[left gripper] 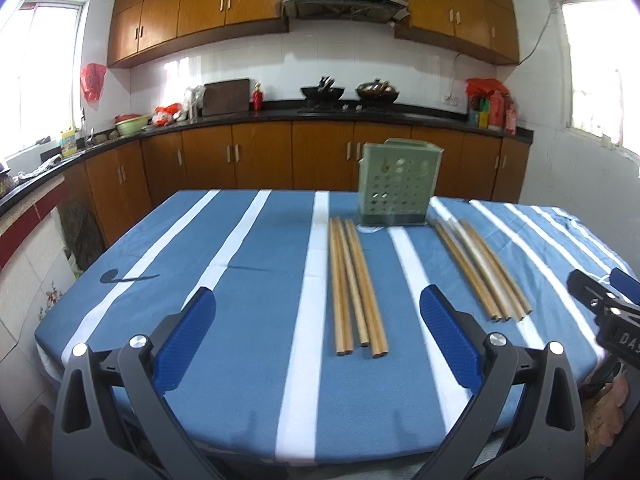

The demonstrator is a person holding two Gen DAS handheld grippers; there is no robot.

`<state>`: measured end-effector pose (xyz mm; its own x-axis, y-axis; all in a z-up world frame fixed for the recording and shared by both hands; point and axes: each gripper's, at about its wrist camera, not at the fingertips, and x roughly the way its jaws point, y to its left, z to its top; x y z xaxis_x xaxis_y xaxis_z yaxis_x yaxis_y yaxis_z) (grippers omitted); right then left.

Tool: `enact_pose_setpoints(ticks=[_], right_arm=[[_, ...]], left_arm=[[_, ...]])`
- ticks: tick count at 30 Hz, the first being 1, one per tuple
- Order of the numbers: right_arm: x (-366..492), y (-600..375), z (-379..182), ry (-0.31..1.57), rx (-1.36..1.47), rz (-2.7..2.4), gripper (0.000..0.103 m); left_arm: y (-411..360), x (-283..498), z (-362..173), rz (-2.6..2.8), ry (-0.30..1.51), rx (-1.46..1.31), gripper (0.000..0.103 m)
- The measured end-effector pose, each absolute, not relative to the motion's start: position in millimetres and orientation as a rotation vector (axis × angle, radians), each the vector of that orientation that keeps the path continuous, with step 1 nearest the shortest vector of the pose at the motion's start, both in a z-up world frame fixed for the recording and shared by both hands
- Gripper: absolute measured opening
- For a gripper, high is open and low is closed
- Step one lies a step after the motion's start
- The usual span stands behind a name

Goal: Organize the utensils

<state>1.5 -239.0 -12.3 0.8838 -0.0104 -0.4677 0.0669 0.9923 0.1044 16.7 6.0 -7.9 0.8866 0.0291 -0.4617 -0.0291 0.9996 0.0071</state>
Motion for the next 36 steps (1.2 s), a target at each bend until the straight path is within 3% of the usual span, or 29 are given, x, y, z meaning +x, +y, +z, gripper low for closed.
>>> enact_pose_setpoints(ticks=[6, 8, 15, 19, 28, 36], right_arm=[[36.1, -265.9, -27.4, 0.631, 0.199, -0.070, 0.101], [53.2, -278.7, -34.3, 0.678, 0.228, -0.090, 0.093], [112.7, -296.1, -54.1, 0.795, 0.231, -0.095, 0.047], [143.0, -299.5, -66.8, 0.855, 0.264, -0.050, 0.026], [164.5, -290.7, -82.3, 0.895, 0.198, -0.039, 0.008], [164.1, -290.9, -82.5, 0.882, 0.187, -0.062, 0.008]], left_arm=[[25.2, 51.5, -25.0, 0.076, 0.602, -0.008, 0.099], [33.0, 62.5, -26.6, 0.081, 0.631, -0.021, 0.099], [53.1, 114.9, -31.0, 0.073, 0.703, -0.019, 0.098], [53.5, 143.1, -38.0, 0.055, 0.750, -0.018, 0.079], [46.4, 170.6, -55.7, -0.077, 0.846, -0.078, 0.052], [26.3, 182.1, -71.1, -0.136, 0.930, -0.035, 0.034]])
